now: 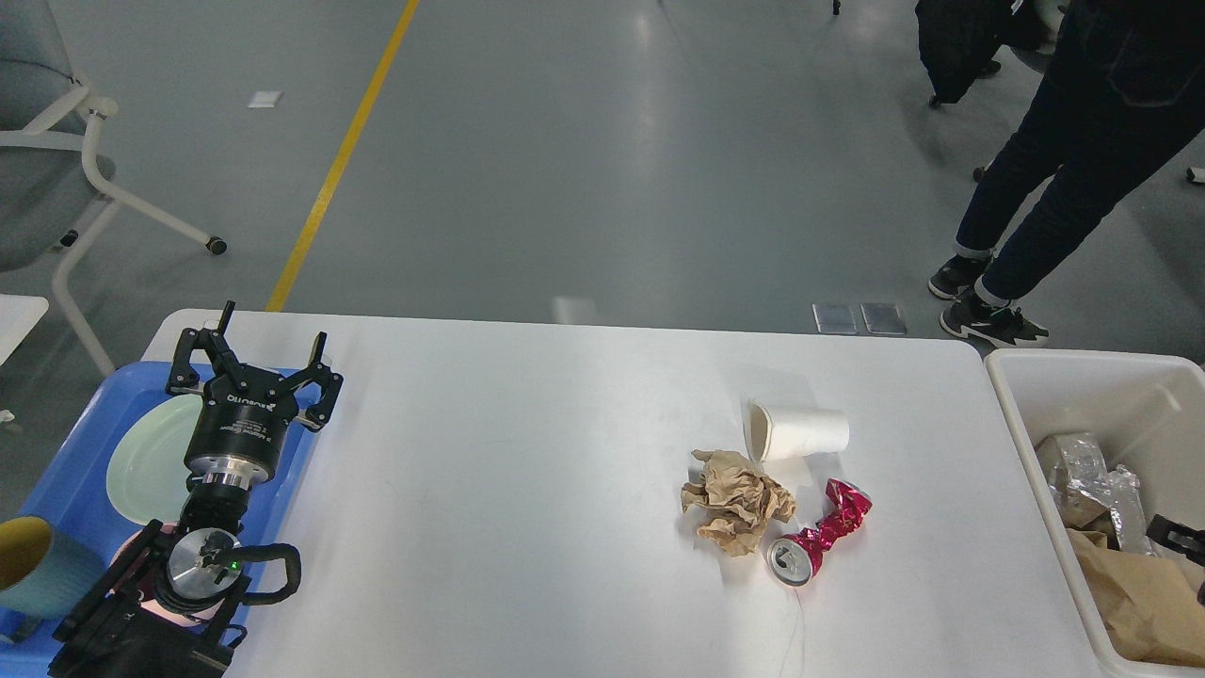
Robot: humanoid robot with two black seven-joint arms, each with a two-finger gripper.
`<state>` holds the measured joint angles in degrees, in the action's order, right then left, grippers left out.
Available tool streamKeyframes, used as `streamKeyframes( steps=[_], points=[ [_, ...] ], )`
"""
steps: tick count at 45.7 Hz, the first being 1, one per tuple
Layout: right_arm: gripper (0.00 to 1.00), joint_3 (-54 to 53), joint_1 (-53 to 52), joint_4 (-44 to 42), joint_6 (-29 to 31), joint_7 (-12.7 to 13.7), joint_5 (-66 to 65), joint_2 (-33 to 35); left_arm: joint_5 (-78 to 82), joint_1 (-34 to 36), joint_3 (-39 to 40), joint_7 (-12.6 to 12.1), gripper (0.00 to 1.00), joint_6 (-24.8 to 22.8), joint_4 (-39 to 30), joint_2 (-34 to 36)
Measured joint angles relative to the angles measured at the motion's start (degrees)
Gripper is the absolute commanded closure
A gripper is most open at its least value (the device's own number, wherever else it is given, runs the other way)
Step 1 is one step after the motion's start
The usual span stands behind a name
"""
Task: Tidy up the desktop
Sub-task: 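Raise the right gripper out of the bin, then move the right gripper to the other crumpled paper and grasp it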
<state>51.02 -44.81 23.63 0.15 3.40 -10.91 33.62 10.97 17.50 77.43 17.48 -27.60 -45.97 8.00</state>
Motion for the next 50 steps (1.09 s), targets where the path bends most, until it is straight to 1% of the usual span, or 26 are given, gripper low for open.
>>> streamKeyframes(
  steps=[6, 8, 11, 15, 18, 22, 24, 26, 29, 33, 37, 41, 45, 47, 50],
  points=[
    [0.0, 4.5, -16.9, 18.2, 5.1, 2.3, -12.0, 5.5, 0.0, 0.0, 0.0, 0.0, 0.04, 0.0, 0.0, 0.0],
    [0.0, 7.1, -22.9, 23.5, 6.7, 2.9, -14.3, 6.4, 0.0, 0.0, 0.0, 0.0, 0.04, 0.0, 0.0, 0.0],
    [0.0, 12.8, -33.5, 31.0, 10.9, 3.5, -15.9, 6.8, 0.0, 0.0, 0.0, 0.0, 0.04, 0.0, 0.0, 0.0],
    [0.0, 20.6, -47.7, 38.0, 20.0, 3.8, -16.3, 4.3, 0.0, 0.0, 0.0, 0.0, 0.04, 0.0, 0.0, 0.0],
    [0.0, 24.6, -57.1, 41.0, 29.5, 3.9, -16.3, 0.1, 0.0, 0.0, 0.0, 0.0, 0.04, 0.0, 0.0, 0.0],
    [0.0, 26.6, -67.4, 44.0, 42.6, 3.8, -16.1, -5.8, 0.0, 0.0, 0.0, 0.0, 0.04, 0.0, 0.0, 0.0],
    [0.0, 26.9, -72.4, 46.9, 48.0, 3.8, -15.9, -7.9, 0.0, 0.0, 0.0, 0.0, 0.04, 0.0, 0.0, 0.0],
    [0.0, 26.9, -76.6, 50.1, 50.7, 3.8, -15.6, -9.0, 0.0, 0.0, 0.0, 0.0, 0.04, 0.0, 0.0, 0.0],
    [0.0, 27.0, -83.0, 56.2, 52.1, 3.8, -14.0, -9.8, 0.0, 0.0, 0.0, 0.0, 0.04, 0.0, 0.0, 0.0],
    [0.0, 27.6, -91.7, 65.0, 51.6, 3.7, -10.3, -10.2, 0.0, 0.0, 0.0, 0.0, 0.04, 0.0, 0.0, 0.1],
    [0.01, 27.8, -98.2, 71.8, 49.4, 3.4, -7.7, -10.4, 0.0, 0.0, 0.0, 0.0, 0.04, 0.0, 0.0, 0.1],
    [0.01, 28.1, -101.3, 75.3, 45.5, 2.9, -6.6, -11.7, 0.0, 0.0, 0.0, 0.0, 0.04, 0.0, 0.0, 0.1],
    [0.0, 29.6, -102.0, 76.2, 42.3, 0.5, -5.9, -14.0, 0.0, 0.0, 0.0, 0.0, 0.04, 0.0, 0.0, 0.1],
    [0.0, 30.2, -102.1, 76.3, 41.6, -1.3, -5.8, -14.8, 0.0, 0.0, 0.0, 0.0, 0.04, 0.0, 0.0, 0.1],
    [0.0, 30.6, -102.3, 76.4, 41.2, -2.8, -5.6, -15.2, 0.0, 0.0, 0.0, 0.0, 0.04, 0.0, 0.0, 0.1]
  ],
)
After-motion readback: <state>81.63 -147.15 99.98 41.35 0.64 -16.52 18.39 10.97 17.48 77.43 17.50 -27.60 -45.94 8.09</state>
